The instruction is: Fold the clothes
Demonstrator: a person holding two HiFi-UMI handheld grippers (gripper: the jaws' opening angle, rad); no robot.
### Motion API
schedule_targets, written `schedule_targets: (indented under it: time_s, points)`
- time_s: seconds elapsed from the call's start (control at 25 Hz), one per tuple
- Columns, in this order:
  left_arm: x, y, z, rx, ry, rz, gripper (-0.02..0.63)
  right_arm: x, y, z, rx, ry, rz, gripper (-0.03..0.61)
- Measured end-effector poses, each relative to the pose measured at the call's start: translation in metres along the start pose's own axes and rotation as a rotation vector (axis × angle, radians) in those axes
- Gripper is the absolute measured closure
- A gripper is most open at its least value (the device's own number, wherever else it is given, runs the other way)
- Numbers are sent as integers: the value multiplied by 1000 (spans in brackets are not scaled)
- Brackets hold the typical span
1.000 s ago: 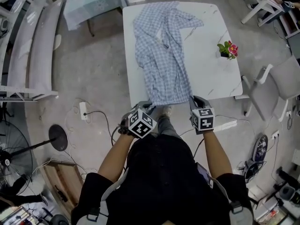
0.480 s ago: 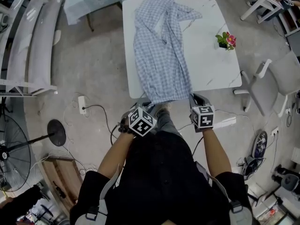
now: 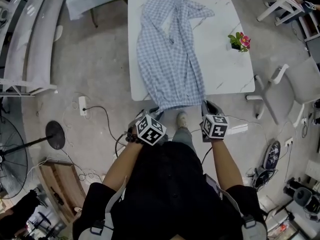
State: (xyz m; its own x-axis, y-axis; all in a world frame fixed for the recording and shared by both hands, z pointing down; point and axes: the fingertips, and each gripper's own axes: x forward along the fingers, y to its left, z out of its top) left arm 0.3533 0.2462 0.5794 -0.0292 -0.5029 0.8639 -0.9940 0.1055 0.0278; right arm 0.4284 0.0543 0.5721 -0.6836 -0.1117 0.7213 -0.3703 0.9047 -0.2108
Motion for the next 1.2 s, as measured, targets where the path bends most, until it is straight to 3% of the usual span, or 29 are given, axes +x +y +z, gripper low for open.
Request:
schedule_targets:
  time_s: [0.16,0.4,0.6,0.8,0.92,1.2]
  points:
    - [9,-1,-1,-46,14,31,499,8,-5,-9,45,36,26,528]
    - [17,-7,-5,-105,30,75,497,15,-7,-15,-49,76,96,528]
    - [20,-20,-9,-153,0,37,405,18,-17,-14,-46,102,123,529]
    - [26,-21,-17,-258,-7,38,419,20,-19,-16,-69,122,139,529]
    - [38,-17,-25,-269,20,76,426,19,-17,-14,-84,124,144,528]
    - [46,-9,-23,-323,9,71,416,15,-27,-13,-87,128,124,528]
